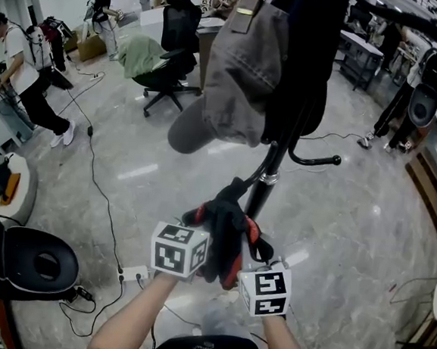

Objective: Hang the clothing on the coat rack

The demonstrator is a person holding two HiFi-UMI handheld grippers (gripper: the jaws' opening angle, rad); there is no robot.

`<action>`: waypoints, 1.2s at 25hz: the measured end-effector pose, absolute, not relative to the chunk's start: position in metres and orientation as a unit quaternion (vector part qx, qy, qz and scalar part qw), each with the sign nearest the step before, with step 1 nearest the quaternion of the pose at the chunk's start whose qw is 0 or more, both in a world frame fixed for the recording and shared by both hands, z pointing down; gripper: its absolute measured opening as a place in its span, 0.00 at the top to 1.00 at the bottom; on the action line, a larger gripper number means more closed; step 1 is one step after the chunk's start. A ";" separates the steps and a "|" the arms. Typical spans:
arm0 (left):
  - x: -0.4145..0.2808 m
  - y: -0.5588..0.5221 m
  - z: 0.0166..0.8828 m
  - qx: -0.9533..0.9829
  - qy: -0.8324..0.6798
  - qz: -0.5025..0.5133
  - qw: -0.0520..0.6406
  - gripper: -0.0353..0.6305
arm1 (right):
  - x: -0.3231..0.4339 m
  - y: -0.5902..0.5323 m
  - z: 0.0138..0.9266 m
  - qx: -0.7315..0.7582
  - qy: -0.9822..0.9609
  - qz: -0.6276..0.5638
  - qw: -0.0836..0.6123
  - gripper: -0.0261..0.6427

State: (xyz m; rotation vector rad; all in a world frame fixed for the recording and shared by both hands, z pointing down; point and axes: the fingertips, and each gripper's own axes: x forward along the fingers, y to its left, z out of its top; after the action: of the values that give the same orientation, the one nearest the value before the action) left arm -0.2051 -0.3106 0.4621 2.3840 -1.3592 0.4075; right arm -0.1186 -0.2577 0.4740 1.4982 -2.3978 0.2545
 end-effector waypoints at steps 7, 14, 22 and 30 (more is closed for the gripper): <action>-0.205 -0.310 0.463 0.845 -0.481 0.147 0.180 0.91 | -0.124 -0.260 0.479 0.511 -0.841 0.090 0.155 0.92; -0.205 -0.309 0.464 0.846 -0.482 0.149 0.176 0.91 | -0.127 -0.261 0.484 0.506 -0.843 0.088 0.159 0.91; -0.205 -0.310 0.466 0.846 -0.482 0.150 0.174 0.90 | -0.130 -0.263 0.486 0.502 -0.846 0.087 0.157 0.87; -0.206 -0.308 0.466 0.846 -0.482 0.148 0.172 0.86 | -0.133 -0.260 0.485 0.500 -0.847 0.090 0.156 0.82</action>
State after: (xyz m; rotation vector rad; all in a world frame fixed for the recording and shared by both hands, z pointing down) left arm -0.2061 -0.3079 0.4656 2.4019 -1.3690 0.4195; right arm -0.1327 -0.2605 0.4853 1.4306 -2.4269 0.2579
